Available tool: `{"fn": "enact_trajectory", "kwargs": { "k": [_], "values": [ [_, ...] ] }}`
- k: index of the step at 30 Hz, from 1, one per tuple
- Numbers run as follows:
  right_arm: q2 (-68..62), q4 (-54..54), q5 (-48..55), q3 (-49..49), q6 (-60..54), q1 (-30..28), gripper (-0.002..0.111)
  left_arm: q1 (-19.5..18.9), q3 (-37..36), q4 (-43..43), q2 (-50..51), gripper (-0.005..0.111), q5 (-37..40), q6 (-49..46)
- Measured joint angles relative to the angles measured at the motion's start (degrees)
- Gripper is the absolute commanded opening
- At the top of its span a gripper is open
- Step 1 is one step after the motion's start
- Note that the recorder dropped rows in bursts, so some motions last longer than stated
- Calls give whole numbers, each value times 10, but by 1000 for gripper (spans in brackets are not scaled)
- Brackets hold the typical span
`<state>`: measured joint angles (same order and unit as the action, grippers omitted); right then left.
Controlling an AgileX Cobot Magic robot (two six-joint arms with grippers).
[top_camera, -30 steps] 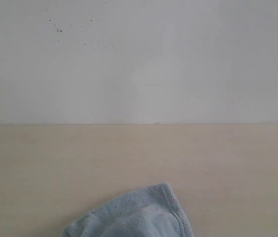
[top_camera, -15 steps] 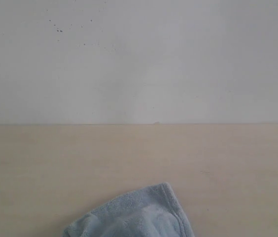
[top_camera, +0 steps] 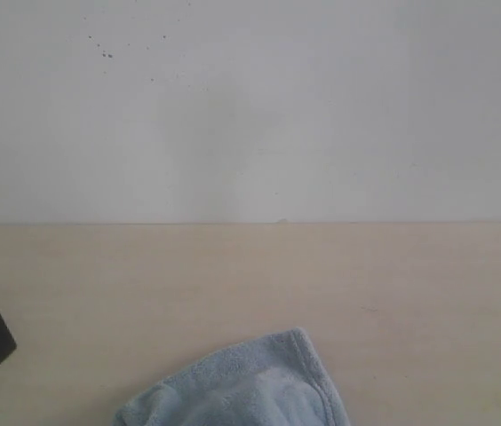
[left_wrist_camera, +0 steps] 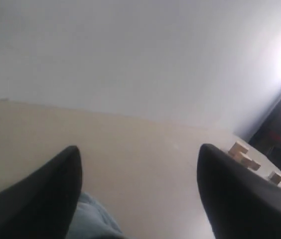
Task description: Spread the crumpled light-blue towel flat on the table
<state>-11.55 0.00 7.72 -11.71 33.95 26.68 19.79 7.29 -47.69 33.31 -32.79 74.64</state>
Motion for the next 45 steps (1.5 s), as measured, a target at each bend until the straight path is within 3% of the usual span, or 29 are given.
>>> {"fn": "enact_trajectory", "kwargs": {
  "k": [6, 11, 16, 20, 22, 25, 30, 45],
  "values": [
    [-235, -11, 115, -143, -212, 67, 0, 0, 0, -2, 66, 64, -9, -28],
    [-475, -13, 158, -282, -353, 75, 0, 0, 2, -2, 83, 64, -22, -45],
    [-687, -40, 217, -421, -414, 68, 1, 0, 6, 9, 83, 64, -24, -68],
    [-820, -13, 251, -492, -437, 34, 18, 0, 6, 11, 83, 64, -24, -77],
    [-858, 48, 259, -506, -491, 13, 35, 0, 6, 11, 83, 64, -22, -84],
    [-895, 211, 266, -510, -598, -16, 52, 0, 6, 13, 83, 64, -15, -105],
    [-941, 369, 251, -515, -731, -44, 45, 0, 6, 31, 83, 64, -9, -133],
    [-1055, 412, 229, -579, -804, -46, 42, 0, 6, 41, 83, 64, -7, -149]
  ]
}}
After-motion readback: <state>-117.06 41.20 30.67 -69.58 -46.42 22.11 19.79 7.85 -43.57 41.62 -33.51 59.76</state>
